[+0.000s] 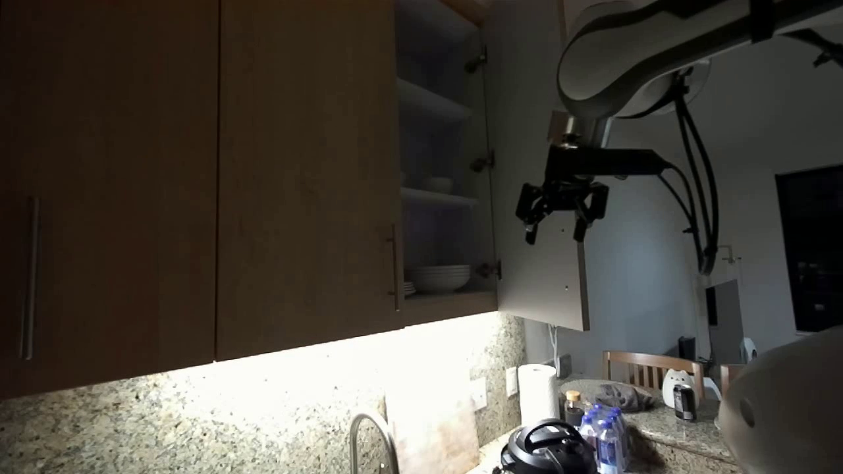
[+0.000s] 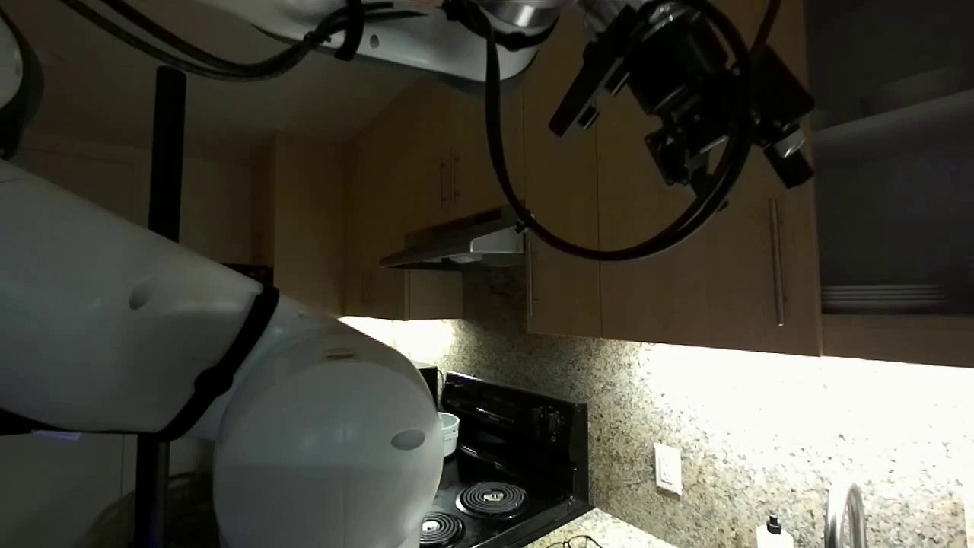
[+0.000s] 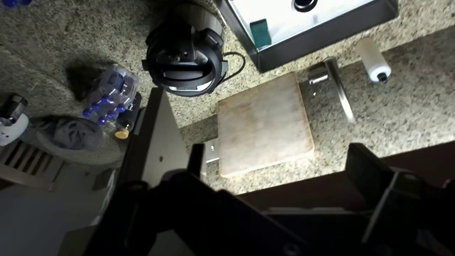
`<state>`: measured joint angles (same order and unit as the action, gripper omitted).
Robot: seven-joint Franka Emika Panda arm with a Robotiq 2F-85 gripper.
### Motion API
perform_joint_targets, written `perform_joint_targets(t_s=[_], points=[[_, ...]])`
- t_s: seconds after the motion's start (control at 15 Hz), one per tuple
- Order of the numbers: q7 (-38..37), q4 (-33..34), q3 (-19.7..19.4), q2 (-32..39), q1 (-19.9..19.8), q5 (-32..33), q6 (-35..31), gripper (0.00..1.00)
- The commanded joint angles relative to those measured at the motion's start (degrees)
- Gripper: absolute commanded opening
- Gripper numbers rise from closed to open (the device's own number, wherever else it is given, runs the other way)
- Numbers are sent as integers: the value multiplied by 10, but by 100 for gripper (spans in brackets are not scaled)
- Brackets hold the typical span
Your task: Close the open cabinet door
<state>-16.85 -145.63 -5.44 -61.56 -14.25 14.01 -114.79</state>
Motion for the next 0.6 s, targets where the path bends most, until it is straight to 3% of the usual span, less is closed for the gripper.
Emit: perform_joint_targets(t_s=[0.0,0.53], points=[[-37,15,-13,11,-59,-5,-48,100],[-67,46,-25,32,-162,7,-63,100]])
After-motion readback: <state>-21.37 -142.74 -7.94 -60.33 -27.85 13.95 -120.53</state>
